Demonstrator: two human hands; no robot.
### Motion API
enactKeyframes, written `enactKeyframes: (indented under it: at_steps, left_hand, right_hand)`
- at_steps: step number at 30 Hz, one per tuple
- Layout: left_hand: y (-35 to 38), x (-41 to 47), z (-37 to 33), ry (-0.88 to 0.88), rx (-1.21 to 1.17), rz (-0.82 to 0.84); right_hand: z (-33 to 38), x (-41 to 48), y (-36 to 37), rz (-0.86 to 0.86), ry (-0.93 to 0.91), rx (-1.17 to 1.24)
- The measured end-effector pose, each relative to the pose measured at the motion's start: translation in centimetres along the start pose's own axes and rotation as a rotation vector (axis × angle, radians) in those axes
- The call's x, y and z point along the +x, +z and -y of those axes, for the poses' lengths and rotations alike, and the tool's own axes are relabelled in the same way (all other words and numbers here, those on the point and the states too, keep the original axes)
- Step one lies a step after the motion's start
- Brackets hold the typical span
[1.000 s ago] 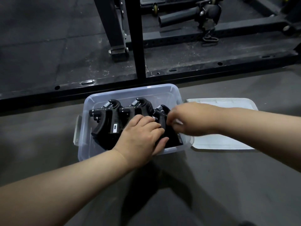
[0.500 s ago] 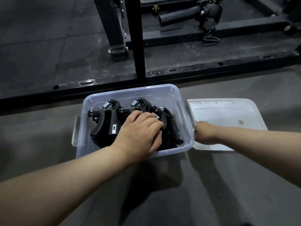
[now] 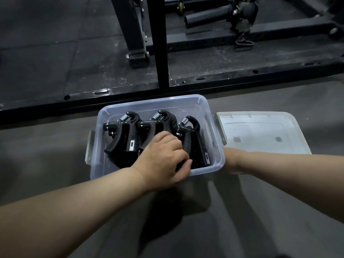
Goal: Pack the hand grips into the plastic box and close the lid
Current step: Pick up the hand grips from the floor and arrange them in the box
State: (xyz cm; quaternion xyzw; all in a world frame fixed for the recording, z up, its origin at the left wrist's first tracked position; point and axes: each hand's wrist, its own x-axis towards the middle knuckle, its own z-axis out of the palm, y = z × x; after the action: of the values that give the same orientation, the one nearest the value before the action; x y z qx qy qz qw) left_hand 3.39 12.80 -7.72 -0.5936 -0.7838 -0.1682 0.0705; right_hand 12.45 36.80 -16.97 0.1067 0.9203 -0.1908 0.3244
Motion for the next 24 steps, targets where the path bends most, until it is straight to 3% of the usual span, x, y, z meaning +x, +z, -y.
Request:
enactKeyframes:
  at_steps: [6,10,20,24]
  left_hand:
    - [0.0,0.1,0.0,0.082,0.006,0.063]
    - [0.0,0.3,-0.4,0.109,0.009,0.094]
    - [-0.4,0.2,-0.3,-0.008,0.026,0.064]
    - [-1.0,0.2,-0.2,-0.254,0.148,0.081]
  right_hand:
    - [2.6,-3.4,-2.6,-0.036,0.114,0.118]
    - [3.0,-3.8,-3.1,-0.075,0.179,0.054]
    - [1.7,-3.7,-2.3,-0.088,0.118,-0.067]
    - [0.7,-3.5,-3.6,-0.308,0.161,-0.009]
